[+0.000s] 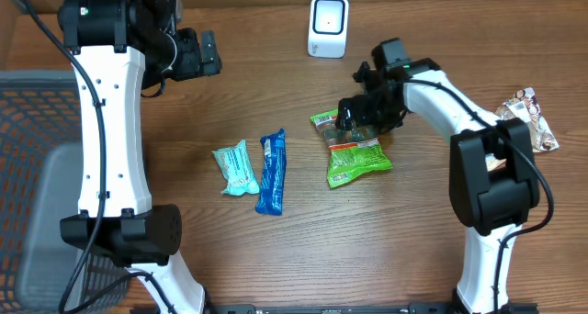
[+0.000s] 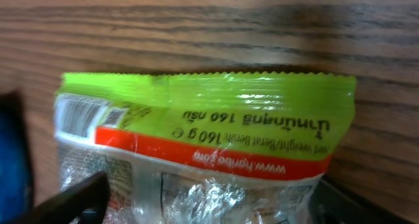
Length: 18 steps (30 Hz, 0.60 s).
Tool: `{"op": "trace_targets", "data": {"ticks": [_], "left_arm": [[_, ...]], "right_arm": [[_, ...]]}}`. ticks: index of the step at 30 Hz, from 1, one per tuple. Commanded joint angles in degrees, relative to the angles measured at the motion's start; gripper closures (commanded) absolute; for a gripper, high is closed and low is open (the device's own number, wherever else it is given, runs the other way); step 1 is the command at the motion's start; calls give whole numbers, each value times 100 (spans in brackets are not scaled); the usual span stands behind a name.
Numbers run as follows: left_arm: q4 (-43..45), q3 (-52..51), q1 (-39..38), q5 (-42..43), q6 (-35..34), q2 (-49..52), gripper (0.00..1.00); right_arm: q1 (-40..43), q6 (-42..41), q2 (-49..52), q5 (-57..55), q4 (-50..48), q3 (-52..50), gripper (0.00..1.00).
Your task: Scan the item barcode
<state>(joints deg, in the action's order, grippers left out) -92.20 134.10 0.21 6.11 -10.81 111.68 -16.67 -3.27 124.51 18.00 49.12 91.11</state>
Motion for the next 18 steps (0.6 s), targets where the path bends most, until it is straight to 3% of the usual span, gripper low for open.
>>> {"op": "trace_targets", "data": {"ticks": [1,12,18], "left_arm": [[-11,103,-22,-37,-81,7,0],[-11,103,-22,-37,-81,7,0],[-11,103,-22,-37,-81,7,0]], "right_arm": [[-129,-304,699,-584,168,-192,16],[-127,-251,811,15,326,-190,96],[-28,-83,767,389,968,164,96]]}}
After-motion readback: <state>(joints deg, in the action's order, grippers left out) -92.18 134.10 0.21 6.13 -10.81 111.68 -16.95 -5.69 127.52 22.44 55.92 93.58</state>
